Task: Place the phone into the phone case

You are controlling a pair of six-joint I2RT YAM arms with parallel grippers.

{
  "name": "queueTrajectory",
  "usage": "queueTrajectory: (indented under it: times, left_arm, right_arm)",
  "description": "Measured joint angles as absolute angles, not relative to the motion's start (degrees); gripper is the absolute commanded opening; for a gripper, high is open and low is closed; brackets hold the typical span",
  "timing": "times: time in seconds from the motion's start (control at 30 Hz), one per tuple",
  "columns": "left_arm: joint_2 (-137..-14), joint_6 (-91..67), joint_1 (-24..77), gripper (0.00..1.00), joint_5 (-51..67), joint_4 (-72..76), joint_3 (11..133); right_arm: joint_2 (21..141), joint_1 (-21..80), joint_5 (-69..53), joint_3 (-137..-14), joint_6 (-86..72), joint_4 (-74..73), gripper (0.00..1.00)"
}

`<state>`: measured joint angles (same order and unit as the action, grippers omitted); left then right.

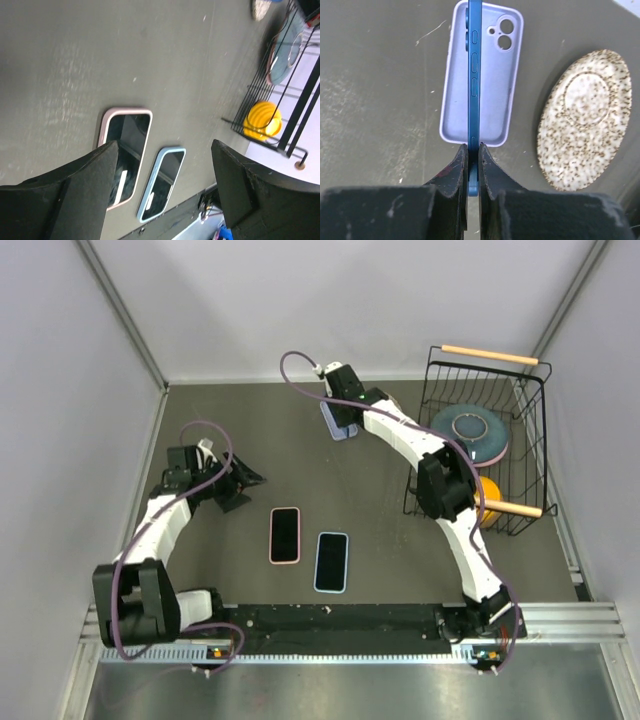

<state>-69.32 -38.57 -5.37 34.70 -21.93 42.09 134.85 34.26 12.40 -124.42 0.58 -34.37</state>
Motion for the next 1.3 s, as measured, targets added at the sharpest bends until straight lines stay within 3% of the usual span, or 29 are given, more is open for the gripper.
queueTrajectory:
  times: [0.33, 0.7, 0.9, 1.3]
  left_arm:
    - [-87.88, -45.69, -0.32, 0.77, 31.57, -10.00, 54.52]
    - [-101.80, -48.38, 3.03, 0.73, 30.37, -0.40, 58.30]
    - [-105.91, -49.34, 4.32, 0.71, 31.24, 7.53, 58.30]
    - [-107.42, -50.28, 4.38, 0.65, 31.00, 11.57, 58.39]
  right_arm:
    - [135.52, 32.82, 12.34, -124.90, 0.56, -28.45, 0.00]
    - [136.33, 32.82, 9.87, -118.85, -4.60, -19.86, 0.00]
    - [136.14, 32.82, 9.10, -116.40, -8.05, -14.85, 0.00]
    - [127.39, 33.21, 2.85, -97.51, -22.70, -1.04, 0.00]
